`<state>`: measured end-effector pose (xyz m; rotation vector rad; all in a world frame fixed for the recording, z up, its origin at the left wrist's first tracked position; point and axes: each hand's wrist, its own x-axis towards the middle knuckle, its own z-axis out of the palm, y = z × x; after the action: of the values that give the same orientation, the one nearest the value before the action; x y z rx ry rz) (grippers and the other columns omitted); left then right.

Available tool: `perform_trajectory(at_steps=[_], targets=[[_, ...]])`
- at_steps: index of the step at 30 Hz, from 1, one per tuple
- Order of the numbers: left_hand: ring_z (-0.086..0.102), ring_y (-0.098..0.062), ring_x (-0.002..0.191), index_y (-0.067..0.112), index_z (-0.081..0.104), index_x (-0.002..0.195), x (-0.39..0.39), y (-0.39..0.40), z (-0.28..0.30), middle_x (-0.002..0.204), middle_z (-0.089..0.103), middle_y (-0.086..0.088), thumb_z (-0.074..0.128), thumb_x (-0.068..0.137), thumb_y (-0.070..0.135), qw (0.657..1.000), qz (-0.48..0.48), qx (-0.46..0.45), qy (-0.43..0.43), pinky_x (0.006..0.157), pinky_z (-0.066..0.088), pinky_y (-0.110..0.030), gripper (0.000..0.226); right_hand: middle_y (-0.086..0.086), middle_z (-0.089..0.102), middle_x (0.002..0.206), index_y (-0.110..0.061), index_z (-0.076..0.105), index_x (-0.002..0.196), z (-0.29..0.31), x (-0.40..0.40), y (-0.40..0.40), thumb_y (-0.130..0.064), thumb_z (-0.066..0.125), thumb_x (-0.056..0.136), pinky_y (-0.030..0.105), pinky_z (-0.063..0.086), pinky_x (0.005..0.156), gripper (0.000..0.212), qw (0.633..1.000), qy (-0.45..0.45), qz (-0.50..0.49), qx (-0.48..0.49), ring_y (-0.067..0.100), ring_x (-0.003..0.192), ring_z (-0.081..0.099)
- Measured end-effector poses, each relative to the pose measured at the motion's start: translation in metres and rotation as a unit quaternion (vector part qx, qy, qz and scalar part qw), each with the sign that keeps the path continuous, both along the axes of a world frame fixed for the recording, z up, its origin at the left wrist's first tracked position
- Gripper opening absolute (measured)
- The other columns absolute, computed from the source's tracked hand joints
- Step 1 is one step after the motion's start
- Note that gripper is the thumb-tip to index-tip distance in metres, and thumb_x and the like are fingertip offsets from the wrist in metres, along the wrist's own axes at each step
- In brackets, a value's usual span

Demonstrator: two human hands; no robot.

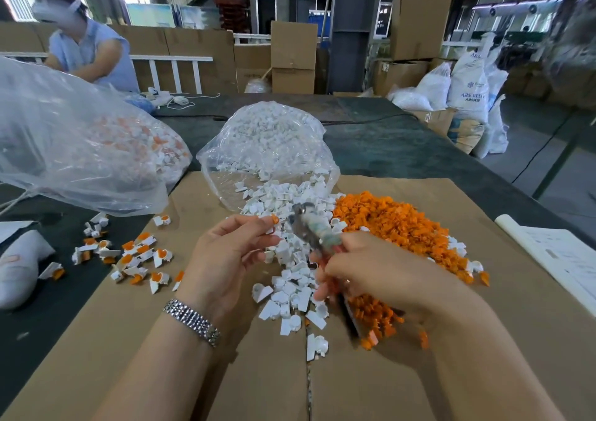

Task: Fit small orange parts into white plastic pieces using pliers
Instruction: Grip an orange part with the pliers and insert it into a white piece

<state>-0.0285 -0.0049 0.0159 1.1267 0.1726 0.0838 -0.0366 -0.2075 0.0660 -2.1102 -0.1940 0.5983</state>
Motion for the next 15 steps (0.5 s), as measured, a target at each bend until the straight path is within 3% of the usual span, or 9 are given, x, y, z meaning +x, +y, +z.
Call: perform_trajectory(at_steps=[2,4,10,12,15], targets=[[0.072,-0.012,0.07,0.008,0.075,0.086,0.0,0.0,0.001,0.08,0.075,-0.006,0.086,0.056,0.025,1.0,0.006,0.001,-0.002,0.051,0.05,-0.017,0.036,0.011,0.071,0.107,-0.004,0.055,0.119,-0.005,-0.004,0.009,-0.004,0.046,0.099,0.031,0.061,0.079,0.022,0.999,0.025,0.001,0.027,0.016,0.088,0.077],[0.07,-0.012,0.068,0.007,0.074,0.086,0.0,-0.001,0.002,0.08,0.074,-0.006,0.086,0.058,0.024,1.0,0.008,0.001,-0.003,0.05,0.049,-0.016,0.034,0.011,0.069,0.11,-0.002,0.054,0.121,-0.006,-0.006,0.014,-0.005,0.048,0.098,0.044,0.059,0.093,0.024,0.999,0.026,-0.003,0.037,0.016,0.089,0.077],[0.065,-0.013,0.063,0.009,0.076,0.077,0.001,-0.001,-0.001,0.08,0.072,-0.009,0.087,0.054,0.023,1.0,0.006,0.005,-0.004,0.049,0.048,-0.018,0.029,0.019,0.071,0.109,-0.001,0.054,0.116,-0.003,-0.008,0.018,-0.014,0.05,0.097,0.064,0.047,0.101,0.023,1.0,-0.001,0.023,-0.016,0.016,0.094,0.075],[0.063,-0.012,0.06,0.005,0.075,0.081,0.002,0.0,-0.001,0.079,0.072,-0.009,0.087,0.053,0.023,1.0,0.01,0.012,-0.003,0.049,0.049,-0.018,0.035,0.013,0.075,0.099,-0.006,0.054,0.113,-0.004,-0.009,0.018,-0.017,0.051,0.097,0.059,0.051,0.098,0.019,0.999,-0.007,0.033,-0.037,0.025,0.099,0.073],[0.062,-0.011,0.058,0.002,0.074,0.085,0.003,0.0,-0.001,0.077,0.071,-0.008,0.085,0.057,0.02,1.0,0.012,0.009,0.003,0.048,0.048,-0.018,0.036,0.01,0.076,0.09,-0.01,0.053,0.107,-0.009,-0.009,0.02,-0.02,0.048,0.101,0.041,0.05,0.073,0.012,0.999,-0.015,0.037,-0.028,0.021,0.079,0.069]])
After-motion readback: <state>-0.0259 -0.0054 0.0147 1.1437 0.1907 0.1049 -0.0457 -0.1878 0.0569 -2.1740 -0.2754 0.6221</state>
